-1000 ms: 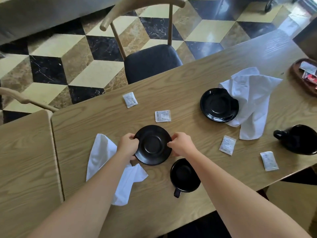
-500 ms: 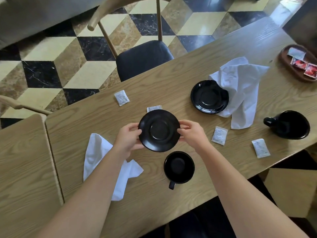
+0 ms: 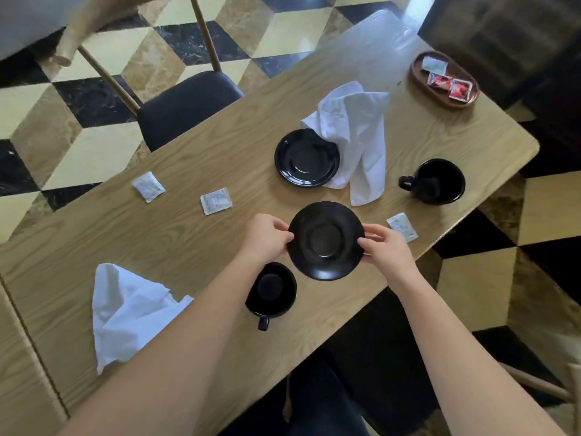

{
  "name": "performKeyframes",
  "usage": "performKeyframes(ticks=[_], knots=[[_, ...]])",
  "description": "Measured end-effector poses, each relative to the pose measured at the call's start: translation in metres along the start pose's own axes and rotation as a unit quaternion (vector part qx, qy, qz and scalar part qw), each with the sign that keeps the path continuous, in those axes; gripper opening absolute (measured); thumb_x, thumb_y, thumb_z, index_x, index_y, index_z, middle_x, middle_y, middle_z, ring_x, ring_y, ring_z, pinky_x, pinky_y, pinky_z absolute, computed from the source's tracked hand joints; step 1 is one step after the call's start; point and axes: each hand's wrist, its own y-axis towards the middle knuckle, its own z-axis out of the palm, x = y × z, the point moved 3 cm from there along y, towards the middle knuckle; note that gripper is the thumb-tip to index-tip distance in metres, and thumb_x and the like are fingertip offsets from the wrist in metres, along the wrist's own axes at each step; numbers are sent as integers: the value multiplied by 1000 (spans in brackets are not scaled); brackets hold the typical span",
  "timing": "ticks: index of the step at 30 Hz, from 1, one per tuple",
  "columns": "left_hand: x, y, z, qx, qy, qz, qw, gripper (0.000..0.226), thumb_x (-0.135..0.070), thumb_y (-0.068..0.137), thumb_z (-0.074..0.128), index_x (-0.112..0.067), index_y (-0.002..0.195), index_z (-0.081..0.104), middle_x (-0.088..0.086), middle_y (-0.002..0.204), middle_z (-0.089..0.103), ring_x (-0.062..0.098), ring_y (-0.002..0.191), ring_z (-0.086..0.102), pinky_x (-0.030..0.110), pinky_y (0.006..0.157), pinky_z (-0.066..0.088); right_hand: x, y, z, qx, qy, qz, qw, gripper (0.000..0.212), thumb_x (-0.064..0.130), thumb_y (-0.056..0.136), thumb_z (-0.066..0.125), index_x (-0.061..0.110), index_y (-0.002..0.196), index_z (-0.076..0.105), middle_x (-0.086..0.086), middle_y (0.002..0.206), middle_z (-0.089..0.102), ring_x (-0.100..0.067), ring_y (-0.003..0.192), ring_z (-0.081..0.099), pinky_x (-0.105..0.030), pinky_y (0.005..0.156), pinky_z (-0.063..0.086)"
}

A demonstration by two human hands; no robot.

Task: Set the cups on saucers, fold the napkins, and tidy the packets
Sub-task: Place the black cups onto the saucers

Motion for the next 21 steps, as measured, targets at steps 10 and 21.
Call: performKeyframes(ticks=[10, 21], knots=[[0, -4, 71, 35, 187, 42, 981, 13, 5, 83, 60, 5, 82, 73, 20, 84, 73, 38, 80, 73, 52, 72, 62, -52, -15, -47, -36, -14, 62, 997, 36, 3, 96, 60, 13, 130, 66, -9, 115, 71, -21, 104, 69, -34, 79, 60], [-2, 1, 101, 14, 214, 58, 975, 16, -4, 88, 62, -5, 79, 75, 10, 79, 72, 28, 80, 71, 43, 75, 61, -85, -13, -62, -83, 22, 78, 993, 35, 8, 97, 62, 17, 130, 65, -2, 114, 69, -16, 105, 67, -21, 68, 56]])
